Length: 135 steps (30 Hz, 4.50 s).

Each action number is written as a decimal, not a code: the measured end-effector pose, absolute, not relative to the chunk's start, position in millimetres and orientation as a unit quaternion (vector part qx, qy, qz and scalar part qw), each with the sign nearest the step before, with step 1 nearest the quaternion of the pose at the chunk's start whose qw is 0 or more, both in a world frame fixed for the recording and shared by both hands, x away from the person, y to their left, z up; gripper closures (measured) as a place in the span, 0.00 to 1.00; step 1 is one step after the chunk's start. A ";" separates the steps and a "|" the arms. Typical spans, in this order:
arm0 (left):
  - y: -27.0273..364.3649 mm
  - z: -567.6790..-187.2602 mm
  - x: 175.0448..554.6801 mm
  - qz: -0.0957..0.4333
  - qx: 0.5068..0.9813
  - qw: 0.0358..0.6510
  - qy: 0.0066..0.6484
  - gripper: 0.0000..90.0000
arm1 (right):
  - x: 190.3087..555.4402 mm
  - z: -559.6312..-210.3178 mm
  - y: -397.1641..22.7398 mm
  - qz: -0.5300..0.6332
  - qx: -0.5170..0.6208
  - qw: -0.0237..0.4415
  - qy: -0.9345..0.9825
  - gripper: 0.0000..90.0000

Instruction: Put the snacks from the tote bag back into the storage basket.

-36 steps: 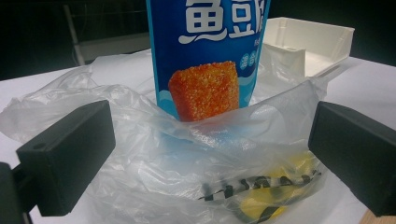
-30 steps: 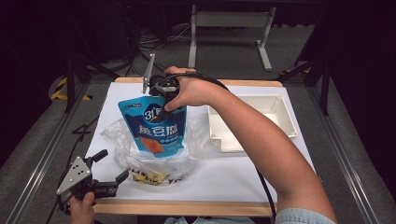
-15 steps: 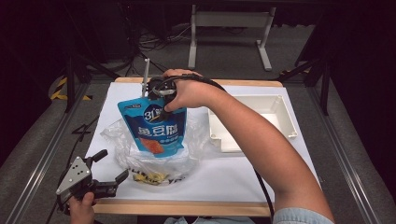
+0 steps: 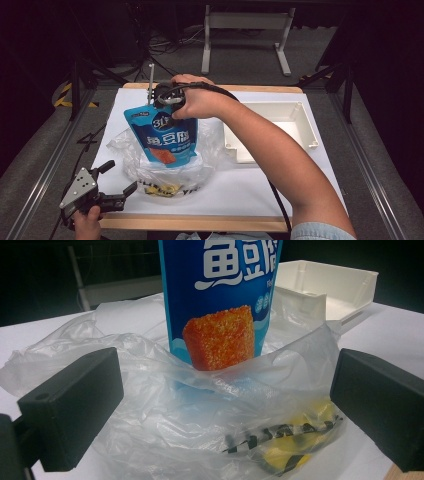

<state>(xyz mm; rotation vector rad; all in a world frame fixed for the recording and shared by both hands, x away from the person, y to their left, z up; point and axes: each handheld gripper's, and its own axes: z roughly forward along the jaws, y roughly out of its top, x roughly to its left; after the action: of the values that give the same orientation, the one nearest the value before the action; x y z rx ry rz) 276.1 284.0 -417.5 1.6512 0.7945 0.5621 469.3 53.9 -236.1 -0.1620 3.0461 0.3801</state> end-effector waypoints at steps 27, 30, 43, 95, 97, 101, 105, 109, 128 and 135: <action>283.8 -417.7 276.2 0.237 0.708 0.573 0.338 0.01 | 454.2 -163.4 49.3 0.121 -0.052 0.069 0.989 0.99; 283.8 -417.7 276.0 0.237 0.708 0.573 0.338 0.01 | 454.6 -157.5 45.4 0.121 -0.052 0.073 0.989 0.99; 283.2 -418.1 275.9 0.238 0.709 0.570 0.342 0.01 | 459.9 -136.7 2.7 0.122 -0.030 0.086 0.988 1.00; 281.7 -422.2 279.5 0.232 0.708 0.569 0.347 0.01 | 529.7 -125.4 -188.6 0.090 0.115 0.122 0.982 0.99; 281.8 -422.2 279.4 0.232 0.709 0.568 0.347 0.01 | 532.1 -127.2 -191.4 0.093 0.113 0.124 0.981 0.99; 281.9 -422.4 279.6 0.232 0.710 0.566 0.348 0.01 | 536.3 -131.8 -193.5 0.095 0.109 0.124 0.982 0.99; 281.6 -422.4 279.4 0.231 0.711 0.566 0.348 0.01 | 540.5 -137.5 -193.9 0.093 0.108 0.120 0.983 0.99; 281.9 -422.6 279.4 0.232 0.711 0.564 0.350 0.01 | 545.2 -150.7 -193.9 0.097 0.102 0.112 0.984 0.99; 280.8 -422.8 280.1 0.233 0.713 0.564 0.345 0.01 | 555.3 -192.5 -194.1 0.104 0.099 0.088 0.986 0.99; 280.1 -423.1 280.4 0.229 0.716 0.561 0.347 0.01 | 557.0 -199.4 -194.9 0.108 0.100 0.085 0.985 0.99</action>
<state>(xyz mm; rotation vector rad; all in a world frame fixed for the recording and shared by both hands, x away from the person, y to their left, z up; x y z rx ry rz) 280.4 280.1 -423.1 1.6864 0.8165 0.5403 557.0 -194.9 -199.4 0.2974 2.9390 0.3226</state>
